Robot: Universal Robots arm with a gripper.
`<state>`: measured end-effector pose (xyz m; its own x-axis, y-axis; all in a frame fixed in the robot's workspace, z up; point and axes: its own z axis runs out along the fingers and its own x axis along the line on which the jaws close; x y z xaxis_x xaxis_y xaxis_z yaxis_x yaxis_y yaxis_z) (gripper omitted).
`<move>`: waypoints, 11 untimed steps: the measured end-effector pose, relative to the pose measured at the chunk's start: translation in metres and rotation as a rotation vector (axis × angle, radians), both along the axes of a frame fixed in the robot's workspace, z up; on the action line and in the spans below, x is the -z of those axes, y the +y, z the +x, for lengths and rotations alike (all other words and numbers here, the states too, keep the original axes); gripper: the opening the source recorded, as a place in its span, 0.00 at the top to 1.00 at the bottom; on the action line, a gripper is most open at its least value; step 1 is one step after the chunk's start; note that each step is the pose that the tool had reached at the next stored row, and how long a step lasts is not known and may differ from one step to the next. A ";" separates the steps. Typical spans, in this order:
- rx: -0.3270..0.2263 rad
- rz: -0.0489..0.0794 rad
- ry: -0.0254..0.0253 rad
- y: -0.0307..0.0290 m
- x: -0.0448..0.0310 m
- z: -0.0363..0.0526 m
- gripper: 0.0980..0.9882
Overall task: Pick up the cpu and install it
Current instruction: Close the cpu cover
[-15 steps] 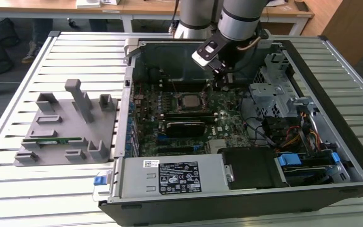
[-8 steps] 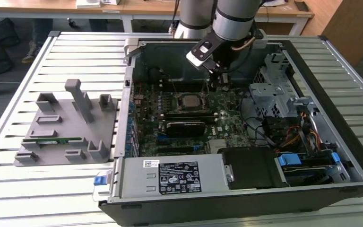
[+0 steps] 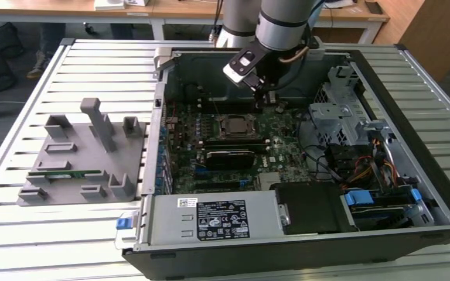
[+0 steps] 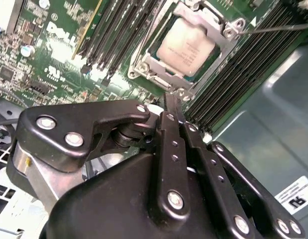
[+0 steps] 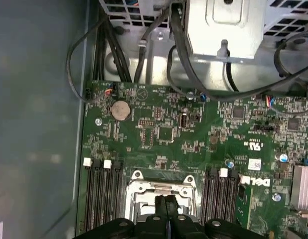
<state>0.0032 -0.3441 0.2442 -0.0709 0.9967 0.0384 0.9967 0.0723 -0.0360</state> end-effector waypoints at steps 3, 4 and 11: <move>0.000 0.000 0.0000 0.0000 0.0007 -0.0062 0.99; 0.000 0.000 -0.0001 0.0000 0.0010 -0.0084 0.99; 0.000 0.000 0.0000 0.0000 0.0033 -0.0293 0.99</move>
